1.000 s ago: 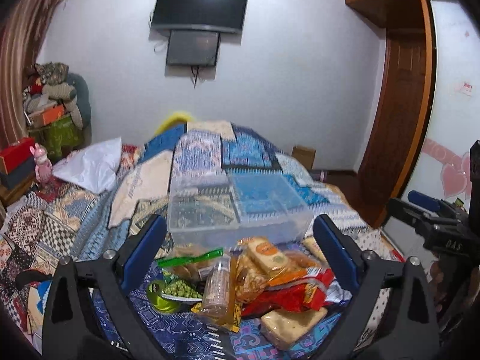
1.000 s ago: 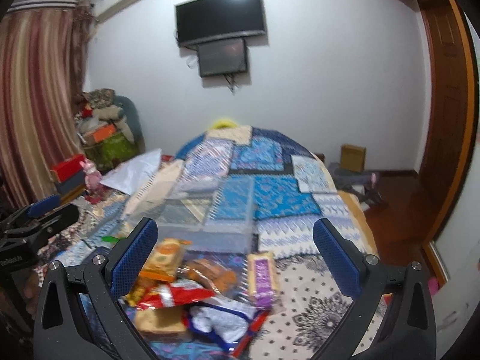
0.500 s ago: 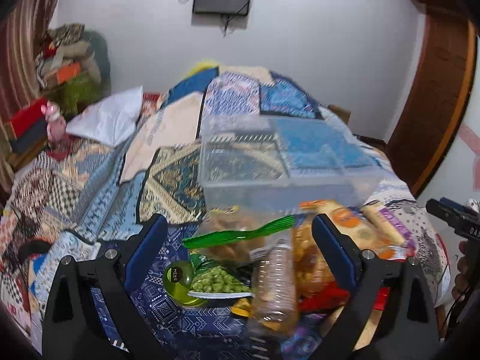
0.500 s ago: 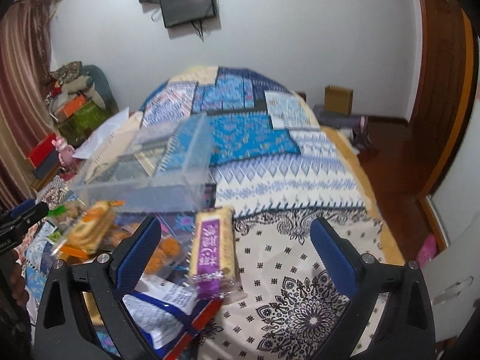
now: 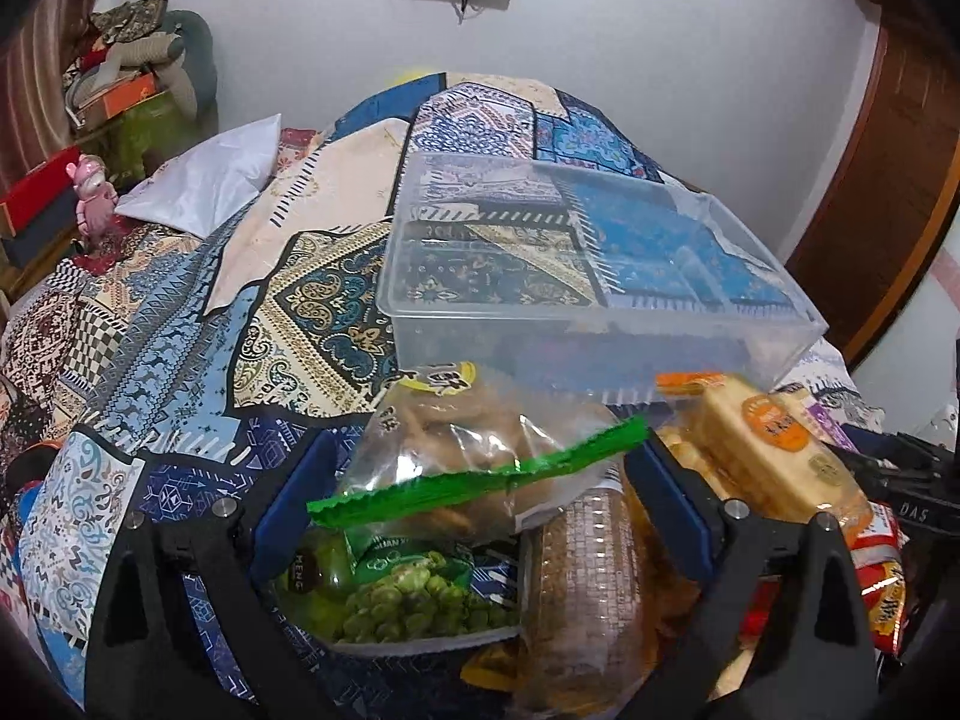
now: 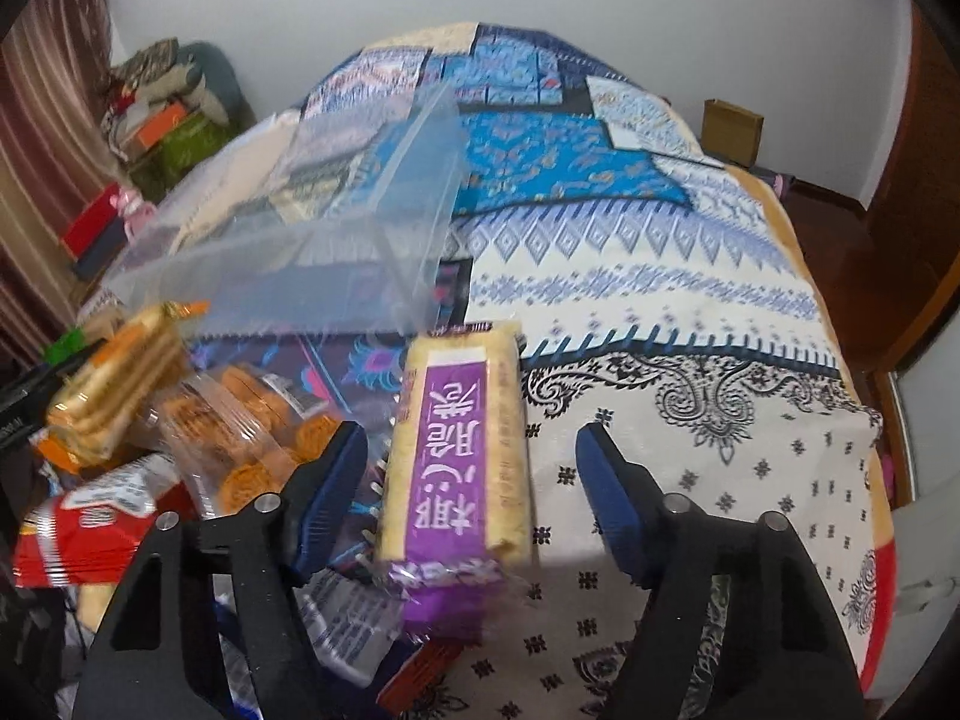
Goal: Organize snacks
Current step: 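Grasp the purple biscuit pack with the right gripper while the left grasps the cookie bag, then place the purple pack in the box with right gripper while left drops cookie bag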
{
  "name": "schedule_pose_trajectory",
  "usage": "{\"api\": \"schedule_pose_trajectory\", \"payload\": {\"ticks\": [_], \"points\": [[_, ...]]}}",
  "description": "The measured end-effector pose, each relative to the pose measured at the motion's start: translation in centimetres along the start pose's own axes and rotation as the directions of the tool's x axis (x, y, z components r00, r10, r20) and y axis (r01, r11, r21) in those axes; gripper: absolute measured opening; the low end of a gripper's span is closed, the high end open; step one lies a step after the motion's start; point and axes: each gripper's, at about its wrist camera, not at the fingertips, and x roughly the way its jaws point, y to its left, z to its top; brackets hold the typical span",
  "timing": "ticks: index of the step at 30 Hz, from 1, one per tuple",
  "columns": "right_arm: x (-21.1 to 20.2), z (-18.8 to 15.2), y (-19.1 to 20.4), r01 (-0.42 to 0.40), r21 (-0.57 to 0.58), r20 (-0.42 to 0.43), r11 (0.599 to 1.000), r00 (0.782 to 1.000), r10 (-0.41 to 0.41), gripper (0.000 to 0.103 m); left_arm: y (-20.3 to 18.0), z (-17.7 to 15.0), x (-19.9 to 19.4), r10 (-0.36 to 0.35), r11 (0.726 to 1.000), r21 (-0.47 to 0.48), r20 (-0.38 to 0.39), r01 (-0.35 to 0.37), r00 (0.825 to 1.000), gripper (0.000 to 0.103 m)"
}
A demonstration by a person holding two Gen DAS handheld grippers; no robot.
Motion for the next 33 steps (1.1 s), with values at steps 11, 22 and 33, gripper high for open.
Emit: {"api": "schedule_pose_trajectory", "payload": {"ticks": [11, 22, 33], "points": [[-0.3, 0.0, 0.2, 0.002, -0.007, 0.004, 1.0, 1.0, -0.002, 0.042, 1.3, -0.2, -1.5, 0.002, 0.999, -0.042, 0.021, -0.001, 1.0, 0.056], [-5.8, 1.7, 1.0, 0.004, -0.004, 0.153, 1.0, 0.988, -0.004, 0.042, 1.1, 2.2, -7.4, -0.01, 1.0, -0.023, 0.149, 0.013, 0.989, 0.054], [-8.2, 5.9, 4.6, -0.054, -0.076, 0.279, 0.996, 0.957, 0.073, 0.042, -1.0, 6.9, -7.6, -0.059, 0.998, 0.022, 0.195, 0.055, 0.979, 0.054]]}}
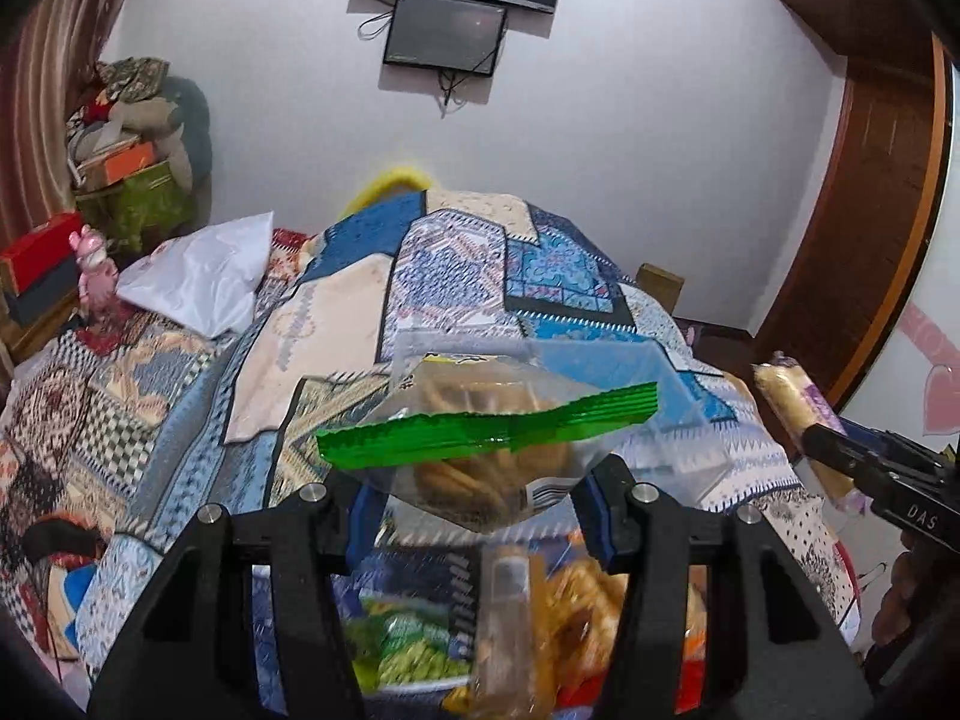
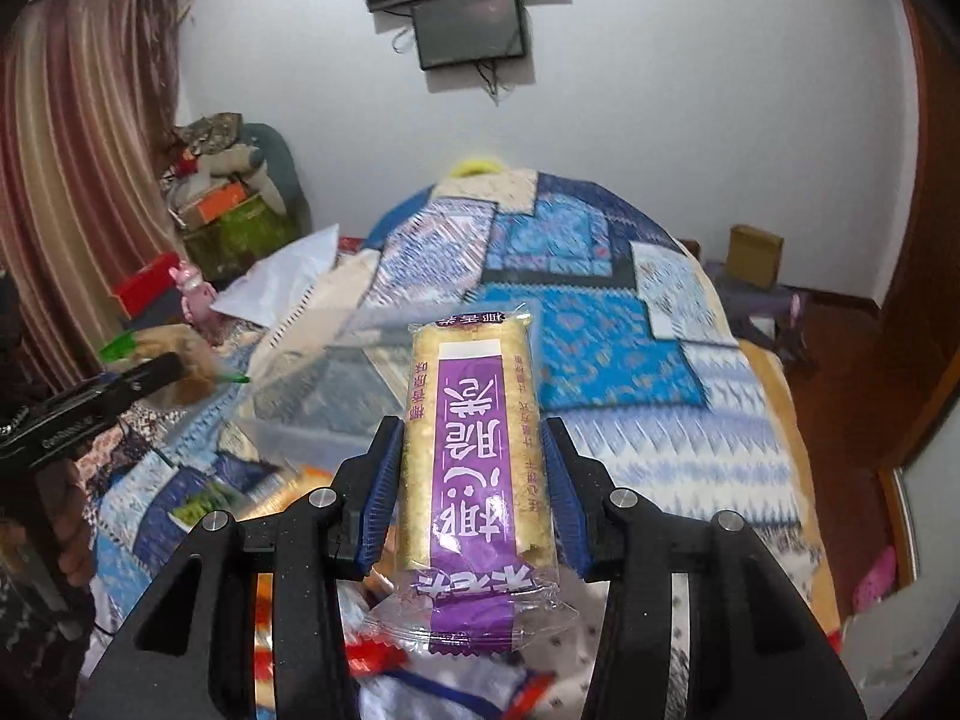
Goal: Organize snacks
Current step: 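Place the purple pack in the box with right gripper while left drops cookie bag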
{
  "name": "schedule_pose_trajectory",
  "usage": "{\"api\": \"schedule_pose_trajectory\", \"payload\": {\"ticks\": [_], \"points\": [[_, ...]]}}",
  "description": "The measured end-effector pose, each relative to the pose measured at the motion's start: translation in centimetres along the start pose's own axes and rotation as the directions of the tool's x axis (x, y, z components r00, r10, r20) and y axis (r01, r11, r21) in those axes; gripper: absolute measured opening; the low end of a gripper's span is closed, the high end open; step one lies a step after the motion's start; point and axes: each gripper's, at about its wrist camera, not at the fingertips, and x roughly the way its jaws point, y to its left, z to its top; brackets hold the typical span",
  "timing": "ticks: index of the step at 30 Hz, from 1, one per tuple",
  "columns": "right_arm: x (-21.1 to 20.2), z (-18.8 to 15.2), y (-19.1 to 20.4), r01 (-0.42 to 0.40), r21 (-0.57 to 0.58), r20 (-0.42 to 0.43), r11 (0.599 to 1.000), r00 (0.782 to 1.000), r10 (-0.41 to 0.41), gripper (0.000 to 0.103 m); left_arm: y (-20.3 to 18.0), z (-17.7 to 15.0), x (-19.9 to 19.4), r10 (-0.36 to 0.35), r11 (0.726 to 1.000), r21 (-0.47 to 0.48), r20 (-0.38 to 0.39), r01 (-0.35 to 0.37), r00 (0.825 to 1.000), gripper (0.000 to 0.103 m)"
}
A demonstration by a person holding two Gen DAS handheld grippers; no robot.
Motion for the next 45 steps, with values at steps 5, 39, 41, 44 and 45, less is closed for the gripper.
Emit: {"api": "schedule_pose_trajectory", "payload": {"ticks": [5, 39, 41, 44, 45], "points": [[1.8, 1.3, 1.4, -0.034, -0.012, 0.007, 0.999, 0.999, 0.034, 0.042, -1.1, 0.9, 2.2, 0.002, 0.999, 0.037, -0.013, -0.002, 1.0, 0.054], [6.4, 2.6, 2.9, -0.058, -0.073, -0.124, 0.996, 0.991, 0.048, 0.058, -0.9, 1.2, 5.9, 0.012, 0.998, 0.069, -0.202, 0.002, 0.979, 0.068], [5.3, 2.4, 3.3, -0.074, -0.075, -0.117, 0.994, 0.991, 0.065, 0.06, -1.0, 1.0, 4.7, 0.014, 0.996, 0.085, -0.187, 0.002, 0.982, 0.072], [4.0, 1.6, 4.2, -0.088, -0.098, -0.117, 0.991, 0.99, 0.076, 0.062, -1.0, 0.2, 2.9, 0.017, 0.994, 0.109, -0.171, 0.002, 0.985, 0.072], [3.8, 1.4, 4.5, -0.087, -0.105, -0.119, 0.991, 0.99, 0.074, 0.062, -0.9, -0.2, 2.3, 0.017, 0.994, 0.113, -0.169, 0.002, 0.985, 0.072]]}}
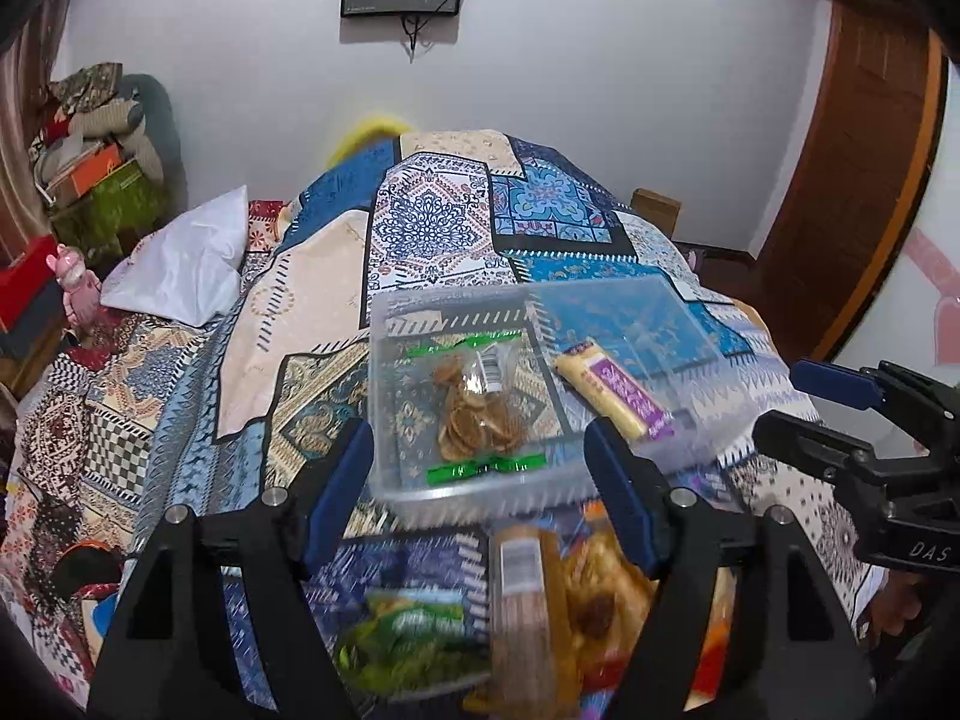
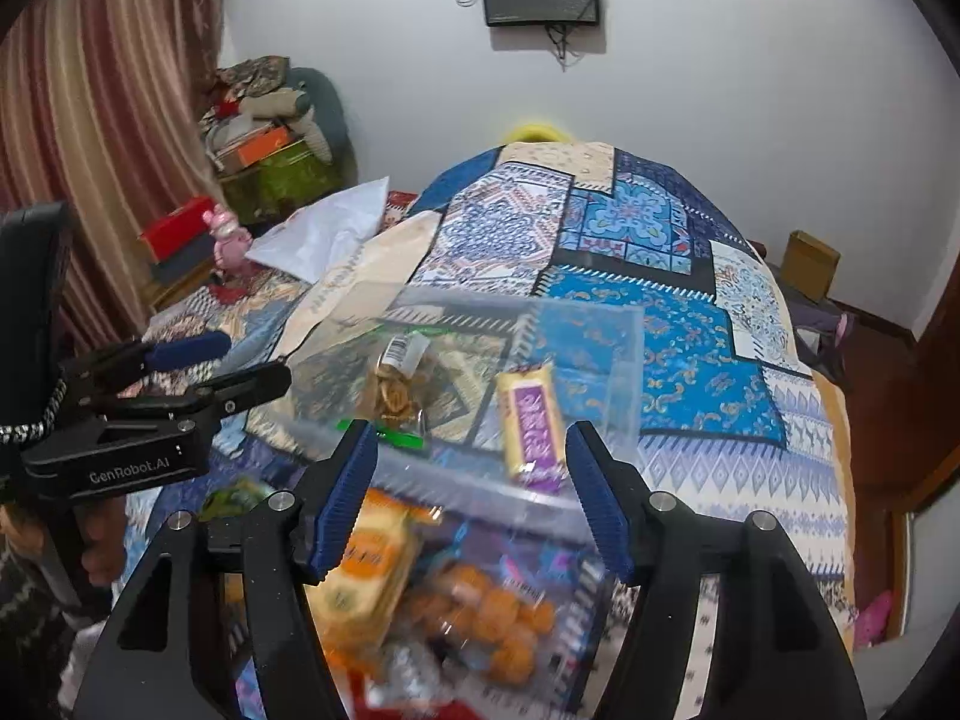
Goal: Organize snacks
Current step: 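Place the purple pack in the box with right gripper while left drops cookie bag, then grasp the orange cake with the right gripper while the left grasps the biscuit roll, then lower the orange cake into the box with right gripper while left places biscuit roll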
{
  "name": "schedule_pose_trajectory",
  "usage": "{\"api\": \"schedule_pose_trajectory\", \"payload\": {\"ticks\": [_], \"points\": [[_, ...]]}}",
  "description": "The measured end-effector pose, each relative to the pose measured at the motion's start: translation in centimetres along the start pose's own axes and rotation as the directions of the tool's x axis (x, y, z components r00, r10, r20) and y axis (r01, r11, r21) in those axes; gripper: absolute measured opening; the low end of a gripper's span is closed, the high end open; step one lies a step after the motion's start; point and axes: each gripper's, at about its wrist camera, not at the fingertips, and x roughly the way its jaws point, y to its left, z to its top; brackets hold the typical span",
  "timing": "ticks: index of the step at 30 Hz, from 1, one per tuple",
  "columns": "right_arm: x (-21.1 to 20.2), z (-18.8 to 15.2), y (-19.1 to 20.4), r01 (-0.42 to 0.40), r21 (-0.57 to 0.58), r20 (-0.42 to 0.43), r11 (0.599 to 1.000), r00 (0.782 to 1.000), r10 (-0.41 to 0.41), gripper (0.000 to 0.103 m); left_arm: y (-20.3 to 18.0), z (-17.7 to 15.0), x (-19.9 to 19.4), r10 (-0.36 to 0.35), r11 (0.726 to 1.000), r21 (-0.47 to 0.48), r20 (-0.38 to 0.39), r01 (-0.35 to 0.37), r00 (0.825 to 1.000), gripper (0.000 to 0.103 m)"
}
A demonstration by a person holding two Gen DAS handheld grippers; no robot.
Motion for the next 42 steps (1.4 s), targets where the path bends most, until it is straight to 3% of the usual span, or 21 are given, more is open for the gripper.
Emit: {"api": "schedule_pose_trajectory", "payload": {"ticks": [7, 15, 18, 19, 20, 23, 30, 31, 32, 42], "points": [[1.4, -2.4, 1.8, -0.036, -0.003, -0.076, 0.999, 0.996, 0.036, 0.063, 0.2, -3.1, -0.5, -0.004, 1.0, 0.014, -0.031, 0.004, 1.0, 0.072], [4.2, -4.8, 3.1, -0.098, 0.017, -0.185, 0.995, 0.978, 0.099, 0.063, 0.0, -6.3, 1.1, -0.032, 0.999, 0.025, -0.108, 0.035, 0.994, 0.072], [4.7, -5.5, 3.1, -0.102, 0.027, -0.203, 0.994, 0.973, 0.105, 0.054, -0.1, -6.9, 1.9, -0.057, 0.998, 0.016, -0.135, 0.06, 0.989, 0.071], [4.7, -5.6, 3.1, -0.096, 0.023, -0.204, 0.995, 0.974, 0.098, 0.05, -0.1, -7.1, 2.0, -0.061, 0.998, 0.013, -0.14, 0.064, 0.988, 0.071], [4.7, -5.7, 3.1, -0.088, 0.014, -0.204, 0.996, 0.975, 0.089, 0.04, -0.3, -7.2, 2.3, -0.065, 0.998, 0.014, -0.146, 0.068, 0.987, 0.07], [4.3, -5.7, 3.2, -0.083, 0.005, -0.192, 0.997, 0.978, 0.082, 0.039, -0.7, -7.5, 2.8, -0.074, 0.997, 0.022, -0.156, 0.079, 0.985, 0.068], [3.0, -5.6, 2.8, -0.069, 0.0, -0.135, 0.998, 0.989, 0.068, 0.037, -1.2, -8.3, 4.8, -0.076, 0.997, 0.01, -0.2, 0.08, 0.977, 0.052], [2.9, -5.5, 2.7, -0.07, 0.002, -0.129, 0.998, 0.989, 0.07, 0.037, -1.2, -8.3, 4.9, -0.078, 0.997, 0.01, -0.199, 0.082, 0.977, 0.049], [2.6, -5.5, 2.6, -0.072, 0.003, -0.122, 0.997, 0.99, 0.071, 0.037, -1.3, -8.4, 5.0, -0.093, 0.995, 0.008, -0.205, 0.097, 0.974, 0.037], [1.0, -4.4, 1.7, -0.071, 0.031, -0.066, 0.997, 0.995, 0.073, 0.037, -2.0, -7.8, 2.6, -0.086, 0.995, 0.039, -0.149, 0.093, 0.985, 0.035]]}}
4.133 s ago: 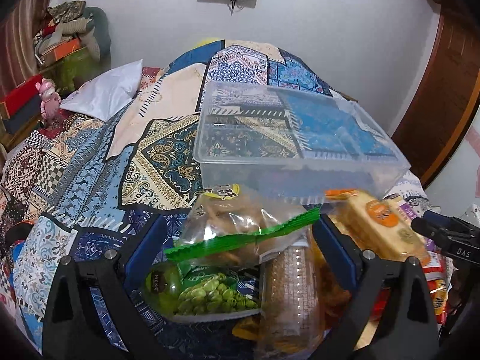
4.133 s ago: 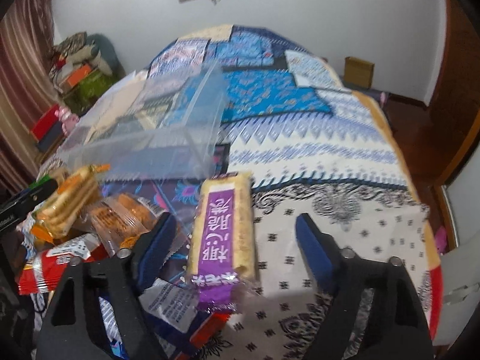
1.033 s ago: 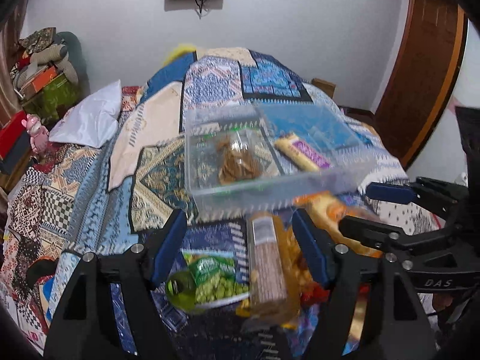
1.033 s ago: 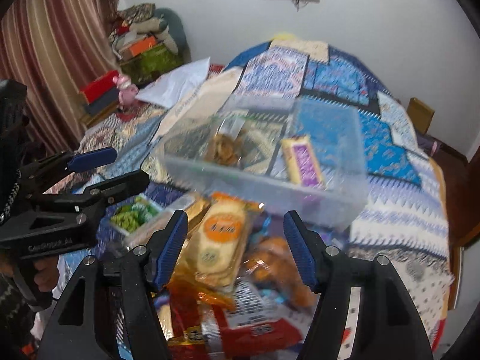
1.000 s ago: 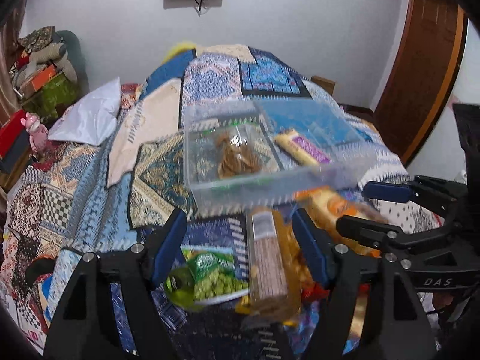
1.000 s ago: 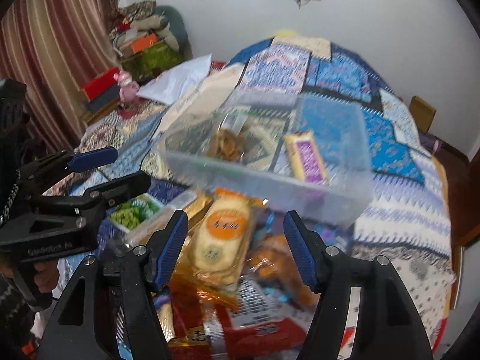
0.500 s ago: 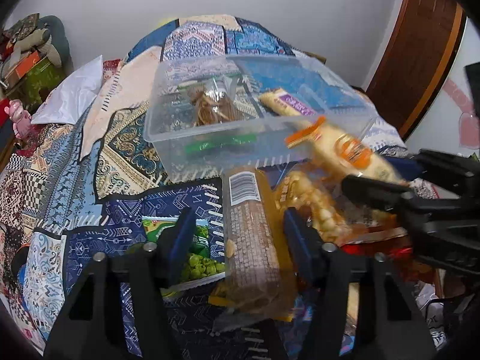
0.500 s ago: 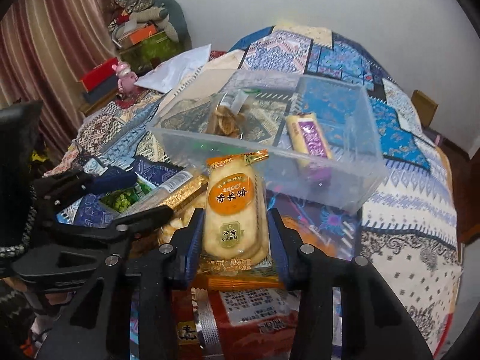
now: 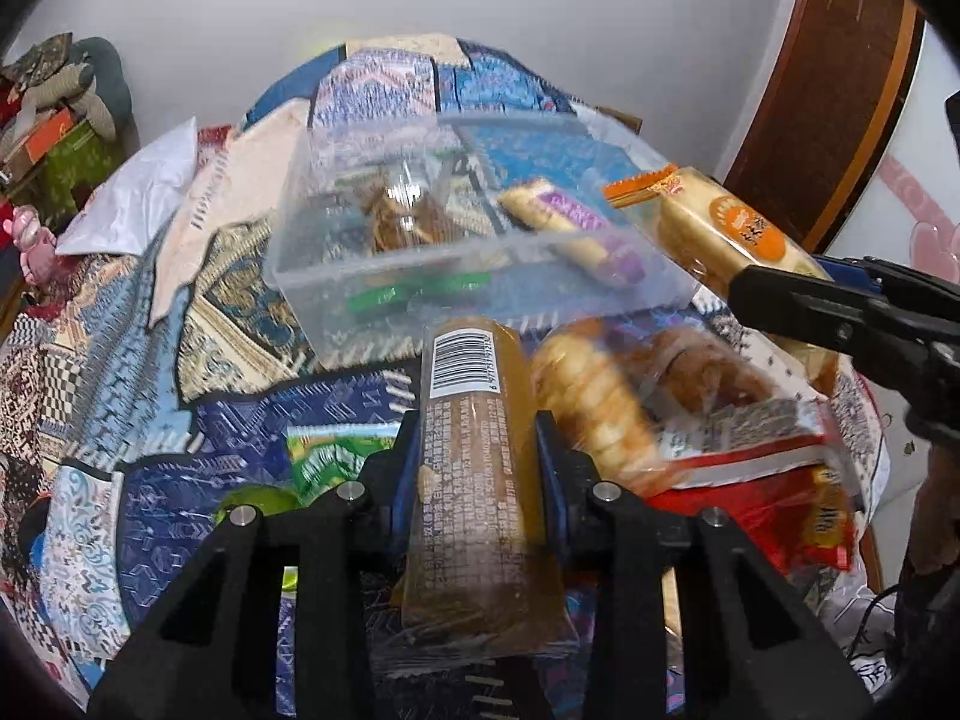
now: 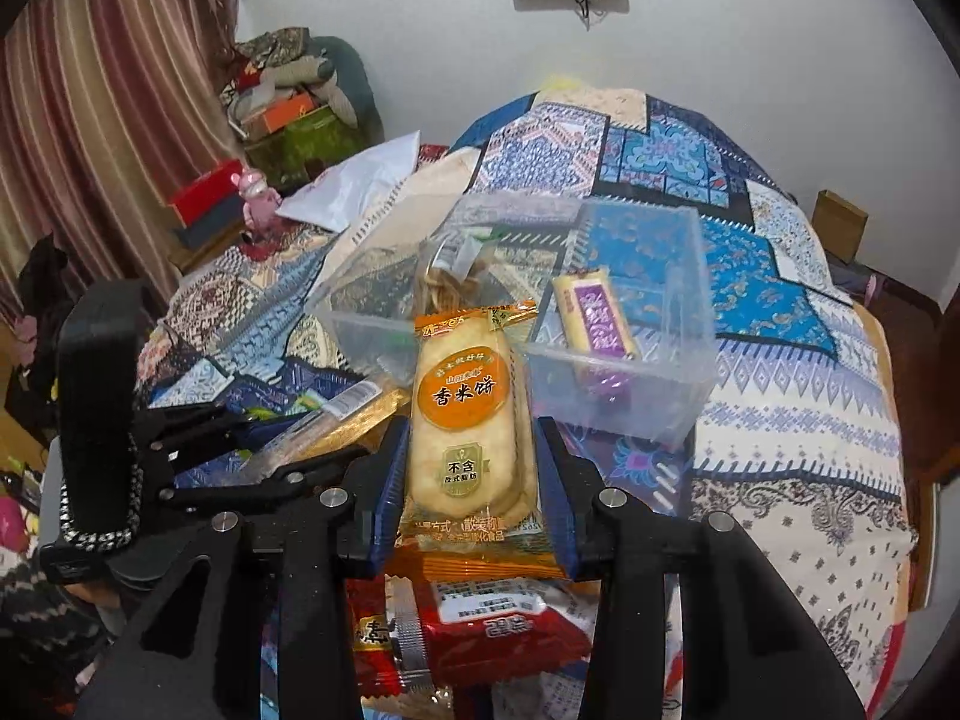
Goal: Organize snacks
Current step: 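Lower the orange cake into the box with right gripper while left places biscuit roll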
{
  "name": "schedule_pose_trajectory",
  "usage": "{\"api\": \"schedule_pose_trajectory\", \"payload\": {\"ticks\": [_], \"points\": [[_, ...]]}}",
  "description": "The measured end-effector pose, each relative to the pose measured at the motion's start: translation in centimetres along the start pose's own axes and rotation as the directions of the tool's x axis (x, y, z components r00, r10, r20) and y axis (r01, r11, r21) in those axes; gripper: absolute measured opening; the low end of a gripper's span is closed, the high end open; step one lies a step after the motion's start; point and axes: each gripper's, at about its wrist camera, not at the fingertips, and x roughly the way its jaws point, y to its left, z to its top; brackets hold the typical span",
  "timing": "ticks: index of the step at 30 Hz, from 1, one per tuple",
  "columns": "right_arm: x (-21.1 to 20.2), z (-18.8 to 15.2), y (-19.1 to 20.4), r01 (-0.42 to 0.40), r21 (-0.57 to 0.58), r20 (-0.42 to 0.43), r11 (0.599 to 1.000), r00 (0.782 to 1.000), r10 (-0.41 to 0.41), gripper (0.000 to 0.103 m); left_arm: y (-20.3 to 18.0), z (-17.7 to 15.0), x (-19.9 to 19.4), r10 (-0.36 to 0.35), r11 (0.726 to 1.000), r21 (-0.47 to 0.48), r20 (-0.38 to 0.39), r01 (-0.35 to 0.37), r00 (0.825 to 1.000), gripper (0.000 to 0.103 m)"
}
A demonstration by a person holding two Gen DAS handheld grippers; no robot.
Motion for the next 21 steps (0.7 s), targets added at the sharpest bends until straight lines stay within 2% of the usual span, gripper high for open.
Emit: {"api": "schedule_pose_trajectory", "payload": {"ticks": [12, 16, 21], "points": [[-2.0, 2.5, -1.8, 0.033, 0.029, 0.083, 0.999, 0.996, -0.036, 0.037, 0.1, 4.8, -4.6, -0.035, 0.999, -0.021, 0.147, 0.038, 0.989, 0.035], [-2.0, 3.3, -2.6, 0.05, 0.037, 0.097, 0.998, 0.994, -0.053, 0.037, -0.5, 7.0, -4.3, -0.028, 1.0, -0.007, 0.176, 0.029, 0.984, 0.035], [-0.9, 4.5, -4.2, 0.068, 0.056, 0.09, 0.996, 0.993, -0.073, 0.037, -1.2, 9.2, -2.1, -0.027, 1.0, 0.008, 0.168, 0.026, 0.985, 0.035]]}}
